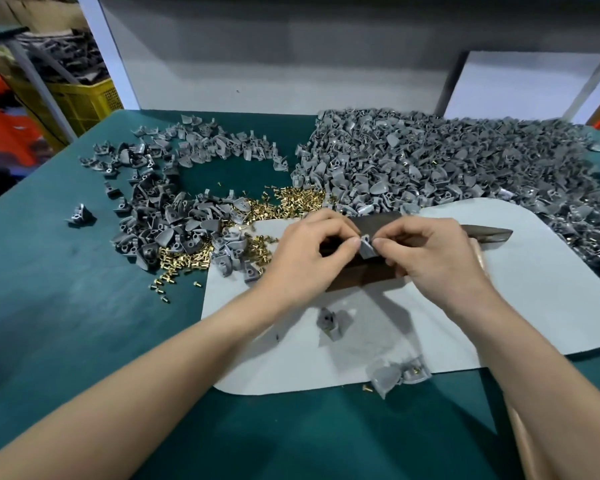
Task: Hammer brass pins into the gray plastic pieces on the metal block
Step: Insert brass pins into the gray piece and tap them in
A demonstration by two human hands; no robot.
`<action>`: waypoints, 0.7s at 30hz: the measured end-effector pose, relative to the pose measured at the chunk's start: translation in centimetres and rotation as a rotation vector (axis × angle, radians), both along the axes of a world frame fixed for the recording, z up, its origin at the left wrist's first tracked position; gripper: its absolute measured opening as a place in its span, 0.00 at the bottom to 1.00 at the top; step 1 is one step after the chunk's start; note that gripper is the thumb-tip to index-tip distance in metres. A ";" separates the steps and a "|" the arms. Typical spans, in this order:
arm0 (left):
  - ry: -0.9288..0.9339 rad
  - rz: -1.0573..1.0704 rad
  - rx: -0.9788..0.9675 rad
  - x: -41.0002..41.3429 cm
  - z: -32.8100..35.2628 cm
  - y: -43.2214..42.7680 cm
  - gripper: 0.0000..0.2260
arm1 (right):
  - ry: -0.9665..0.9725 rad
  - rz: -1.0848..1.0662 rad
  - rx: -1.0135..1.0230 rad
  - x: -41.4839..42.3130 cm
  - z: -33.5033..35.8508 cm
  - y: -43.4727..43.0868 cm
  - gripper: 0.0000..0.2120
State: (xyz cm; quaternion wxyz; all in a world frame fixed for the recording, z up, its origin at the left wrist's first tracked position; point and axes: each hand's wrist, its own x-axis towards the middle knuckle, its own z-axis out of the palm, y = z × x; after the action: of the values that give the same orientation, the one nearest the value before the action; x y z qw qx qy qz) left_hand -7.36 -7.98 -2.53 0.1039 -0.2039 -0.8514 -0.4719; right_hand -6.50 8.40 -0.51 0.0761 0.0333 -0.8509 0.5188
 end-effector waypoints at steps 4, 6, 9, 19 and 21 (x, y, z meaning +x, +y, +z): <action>0.096 0.078 0.092 0.5 -1.4 0.6 0.03 | 0.047 -0.012 0.058 0.6 -0.1 -0.2 0.10; 0.105 0.098 0.140 0.6 -1.9 0.6 0.05 | 0.119 -0.064 0.110 1.2 -0.3 -0.8 0.09; 0.100 0.092 0.171 0.6 -2.3 0.6 0.11 | 0.159 -0.101 0.120 1.8 -1.0 -1.7 0.09; 0.126 0.073 0.181 1.2 -2.3 0.5 0.08 | 0.157 -0.146 0.129 1.7 -1.7 -1.8 0.08; 0.106 0.074 0.190 1.0 -2.1 0.5 0.09 | 0.133 -0.153 0.059 1.6 -1.9 -1.6 0.10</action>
State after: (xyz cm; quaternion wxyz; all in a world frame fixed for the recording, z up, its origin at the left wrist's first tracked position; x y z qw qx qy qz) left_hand -6.34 -7.51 -4.67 0.1849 -0.1863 -0.8030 -0.5350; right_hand -4.94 6.77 -2.37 0.1707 0.0047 -0.8590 0.4827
